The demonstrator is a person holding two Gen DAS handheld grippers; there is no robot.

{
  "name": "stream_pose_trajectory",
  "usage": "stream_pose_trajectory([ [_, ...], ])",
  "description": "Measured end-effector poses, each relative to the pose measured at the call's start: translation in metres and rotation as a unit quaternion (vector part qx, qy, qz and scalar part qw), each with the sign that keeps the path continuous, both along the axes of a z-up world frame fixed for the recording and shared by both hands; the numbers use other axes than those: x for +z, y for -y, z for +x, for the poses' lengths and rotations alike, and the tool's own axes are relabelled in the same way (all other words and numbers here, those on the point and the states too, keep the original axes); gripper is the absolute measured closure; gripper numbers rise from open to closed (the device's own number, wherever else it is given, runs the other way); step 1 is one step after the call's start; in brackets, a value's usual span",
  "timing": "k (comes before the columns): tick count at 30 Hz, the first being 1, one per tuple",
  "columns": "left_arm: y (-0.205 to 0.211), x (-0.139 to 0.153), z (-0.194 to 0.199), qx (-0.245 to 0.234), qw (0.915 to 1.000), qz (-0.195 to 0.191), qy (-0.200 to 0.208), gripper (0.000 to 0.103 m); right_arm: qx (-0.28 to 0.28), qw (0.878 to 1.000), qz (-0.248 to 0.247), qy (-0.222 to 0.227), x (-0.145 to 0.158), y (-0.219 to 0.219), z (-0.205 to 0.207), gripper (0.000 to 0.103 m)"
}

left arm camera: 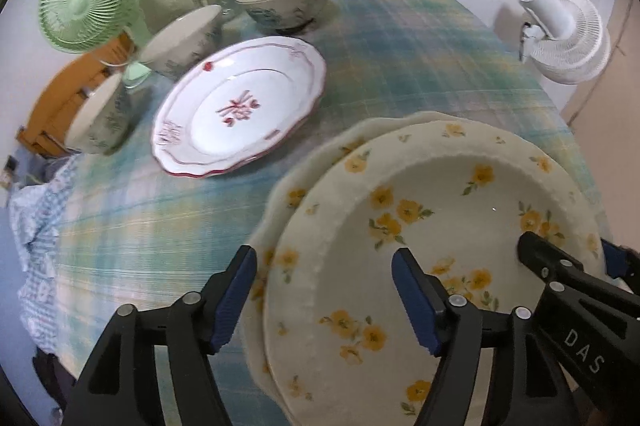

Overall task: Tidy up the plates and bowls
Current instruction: 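Lower the held plate onto the smaller yellow-flowered plate, then open the right gripper and pull back from the plate stack, then move the right gripper to the red-rimmed white plate's rim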

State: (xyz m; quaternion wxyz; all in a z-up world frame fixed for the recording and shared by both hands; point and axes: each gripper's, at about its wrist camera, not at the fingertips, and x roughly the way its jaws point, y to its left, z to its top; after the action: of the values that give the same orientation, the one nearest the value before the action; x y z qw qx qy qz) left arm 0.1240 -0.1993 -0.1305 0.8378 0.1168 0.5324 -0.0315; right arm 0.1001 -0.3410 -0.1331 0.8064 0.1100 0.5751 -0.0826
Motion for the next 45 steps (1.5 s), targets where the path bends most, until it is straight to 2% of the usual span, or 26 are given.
stream_pose_trajectory([
  [6, -0.013, -0.003, 0.005, 0.021, 0.9996, -0.011, -0.014, 0.026, -0.001, 1.0, 0.017, -0.005, -0.005, -0.002, 0.007, 0.042],
  [10, -0.022, -0.006, 0.005, 0.036, 0.9988, -0.024, -0.024, 0.026, 0.007, 1.0, 0.009, -0.011, -0.007, -0.009, 0.011, 0.035],
  [16, -0.031, 0.003, 0.004, 0.036, 0.9981, -0.045, -0.02, 0.021, 0.021, 1.0, 0.005, -0.021, -0.007, -0.013, 0.014, 0.031],
  [20, -0.036, 0.018, 0.001, 0.026, 0.998, -0.056, -0.011, 0.021, 0.024, 1.0, -0.004, -0.009, 0.009, -0.016, 0.011, 0.027],
  [25, -0.043, 0.044, -0.002, 0.002, 0.9977, -0.067, 0.009, 0.02, 0.017, 1.0, -0.007, 0.018, 0.038, -0.021, 0.006, 0.027],
  [29, -0.057, 0.066, 0.001, 0.009, 0.9966, -0.078, 0.025, 0.019, 0.03, 0.998, -0.018, 0.05, 0.067, -0.035, 0.009, 0.027],
  [34, -0.077, 0.088, 0.011, 0.022, 0.9957, -0.079, 0.043, 0.02, 0.03, 0.996, -0.004, 0.083, 0.091, -0.05, 0.018, 0.027],
  [38, -0.086, 0.095, 0.023, 0.022, 0.996, -0.064, 0.059, 0.02, 0.047, 0.993, -0.014, 0.103, 0.106, -0.07, 0.034, 0.027],
  [45, -0.097, 0.1, 0.053, 0.045, 0.9942, -0.07, 0.068, 0.02, 0.081, 0.988, -0.007, 0.128, 0.113, -0.09, 0.07, 0.027],
])
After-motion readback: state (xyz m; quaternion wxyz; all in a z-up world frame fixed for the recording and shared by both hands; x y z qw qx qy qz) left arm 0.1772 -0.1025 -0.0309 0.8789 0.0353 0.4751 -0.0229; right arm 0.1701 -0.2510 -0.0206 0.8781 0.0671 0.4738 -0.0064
